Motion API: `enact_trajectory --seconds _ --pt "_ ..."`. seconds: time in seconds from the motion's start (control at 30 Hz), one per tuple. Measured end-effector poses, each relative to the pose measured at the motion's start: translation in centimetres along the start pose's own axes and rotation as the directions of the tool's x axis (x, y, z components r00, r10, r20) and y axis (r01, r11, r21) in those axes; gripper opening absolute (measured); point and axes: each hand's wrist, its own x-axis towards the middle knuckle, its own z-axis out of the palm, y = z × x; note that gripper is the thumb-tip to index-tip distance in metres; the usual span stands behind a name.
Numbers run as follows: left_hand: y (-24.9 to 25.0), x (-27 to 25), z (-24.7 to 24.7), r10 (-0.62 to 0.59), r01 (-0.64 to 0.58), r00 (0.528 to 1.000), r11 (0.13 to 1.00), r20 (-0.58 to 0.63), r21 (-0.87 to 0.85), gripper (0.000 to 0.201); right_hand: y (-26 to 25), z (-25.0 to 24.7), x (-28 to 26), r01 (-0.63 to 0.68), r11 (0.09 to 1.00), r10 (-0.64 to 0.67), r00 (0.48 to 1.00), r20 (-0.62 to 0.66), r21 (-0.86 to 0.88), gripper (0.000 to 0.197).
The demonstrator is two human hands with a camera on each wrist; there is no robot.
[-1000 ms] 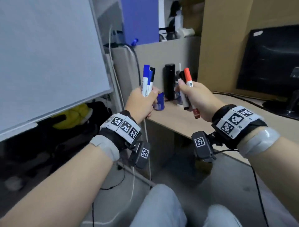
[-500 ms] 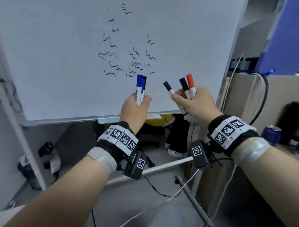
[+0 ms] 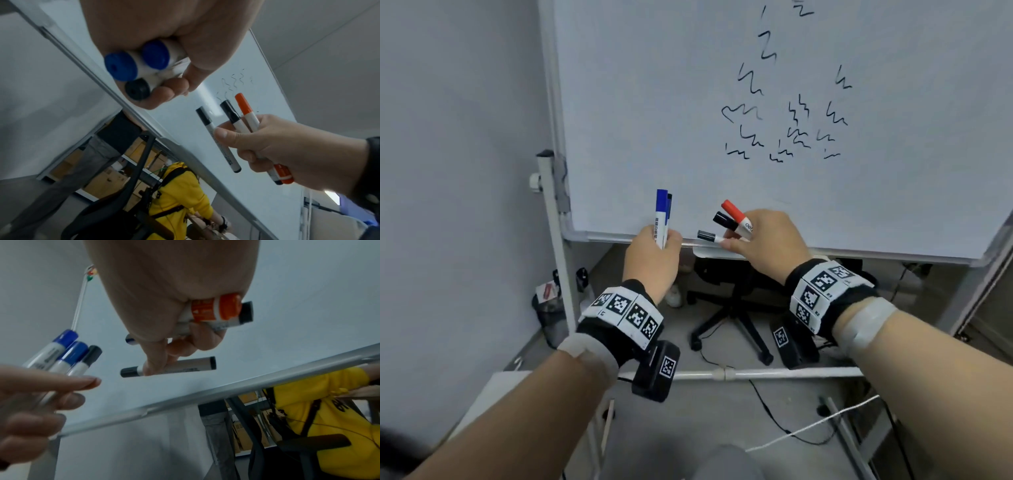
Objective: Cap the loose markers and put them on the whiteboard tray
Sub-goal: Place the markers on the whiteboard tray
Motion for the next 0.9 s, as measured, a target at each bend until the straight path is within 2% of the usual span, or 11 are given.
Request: enact_trajectory --seconds 0.2,0.53,0.63,0.7,0.8,0.9 --pt "-1.4 0.1 1.0 -0.054 0.055 0.998 0.998 0.042 -0.019 0.024 0.9 2.3 1.4 -0.006 0.984 0.015 0.999 0.045 -0.179 0.031" --pt "-2.0 0.4 1.3 -0.066 0.070 0.995 0.996 0.074 -0.056 0.021 1.2 3.4 2.4 0.033 0.976 -0.010 0.994 0.106 -0.214 0.023" --pt "-2.1 0.3 1.3 -0.076 0.081 0.995 0.993 0.065 -0.087 0.021 1.3 3.6 2.4 0.002 0.986 0.015 0.995 0.102 -0.167 0.025" --pt "-2.2 0.2 1.2 -0.080 0.086 0.995 0.991 0.059 -0.104 0.021 1.3 3.7 2.4 -0.025 0.995 0.034 0.995 0.092 -0.100 0.033" --pt "-2.0 0.1 1.0 -0.071 0.077 0.995 0.992 0.063 -0.101 0.020 1.4 3.4 2.1 0.012 0.999 -0.013 0.999 0.044 0.035 0.033" --pt "-1.8 0.1 1.0 -0.071 0.078 0.995 0.991 0.065 -0.107 0.018 1.7 2.9 1.9 0.018 0.991 -0.027 0.997 0.065 0.135 0.035"
